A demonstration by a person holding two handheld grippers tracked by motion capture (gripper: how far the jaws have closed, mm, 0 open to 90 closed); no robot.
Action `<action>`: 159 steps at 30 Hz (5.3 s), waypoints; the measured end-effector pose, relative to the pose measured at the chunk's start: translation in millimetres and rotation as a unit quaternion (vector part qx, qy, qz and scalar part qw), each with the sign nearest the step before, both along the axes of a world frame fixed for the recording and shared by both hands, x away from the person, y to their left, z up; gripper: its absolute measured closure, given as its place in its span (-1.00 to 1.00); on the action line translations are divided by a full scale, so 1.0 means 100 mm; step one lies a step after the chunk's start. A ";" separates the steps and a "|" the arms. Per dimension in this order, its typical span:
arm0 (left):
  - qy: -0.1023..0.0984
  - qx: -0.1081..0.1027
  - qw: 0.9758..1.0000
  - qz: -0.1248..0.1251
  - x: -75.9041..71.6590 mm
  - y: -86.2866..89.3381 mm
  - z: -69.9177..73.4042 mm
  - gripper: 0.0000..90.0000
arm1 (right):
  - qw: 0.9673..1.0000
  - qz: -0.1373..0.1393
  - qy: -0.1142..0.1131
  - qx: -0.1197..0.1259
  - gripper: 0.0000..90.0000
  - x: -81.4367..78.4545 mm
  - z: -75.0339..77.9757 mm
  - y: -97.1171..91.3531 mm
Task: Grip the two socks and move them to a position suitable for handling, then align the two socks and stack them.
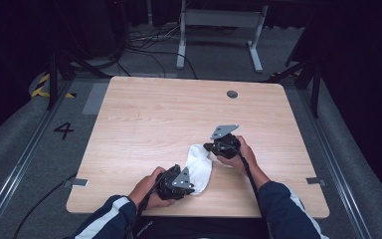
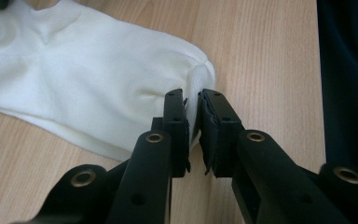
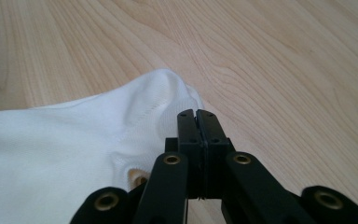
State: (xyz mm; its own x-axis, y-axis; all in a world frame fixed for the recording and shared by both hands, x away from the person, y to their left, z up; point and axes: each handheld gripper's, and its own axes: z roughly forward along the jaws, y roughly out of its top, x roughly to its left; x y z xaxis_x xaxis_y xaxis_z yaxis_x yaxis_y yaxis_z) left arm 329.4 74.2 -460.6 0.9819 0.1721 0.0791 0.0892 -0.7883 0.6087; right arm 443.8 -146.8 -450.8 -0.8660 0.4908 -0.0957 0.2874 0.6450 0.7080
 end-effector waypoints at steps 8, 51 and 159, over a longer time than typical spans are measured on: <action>0.011 -0.004 1.000 0.002 0.02 0.01 -0.04 0.78 | 1.000 0.006 0.015 -0.024 0.93 -0.06 -0.09 -0.04; -0.002 -0.060 0.992 0.108 0.72 0.08 -0.10 0.45 | 0.977 0.213 0.003 0.007 0.45 -1.21 -0.20 0.16; 0.018 -0.067 0.997 0.025 0.48 -0.25 -0.17 0.51 | 0.973 0.229 -0.022 -0.003 0.90 -1.57 -0.12 -0.24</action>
State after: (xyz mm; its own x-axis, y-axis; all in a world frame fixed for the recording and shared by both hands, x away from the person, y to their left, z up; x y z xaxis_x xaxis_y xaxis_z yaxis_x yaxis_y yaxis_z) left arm 377.0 49.4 -478.0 0.9735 0.2279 0.0172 0.1499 -0.6936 0.7046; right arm 287.1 -170.8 -463.0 -0.9888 0.0535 -0.1394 -0.0619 0.7030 0.7085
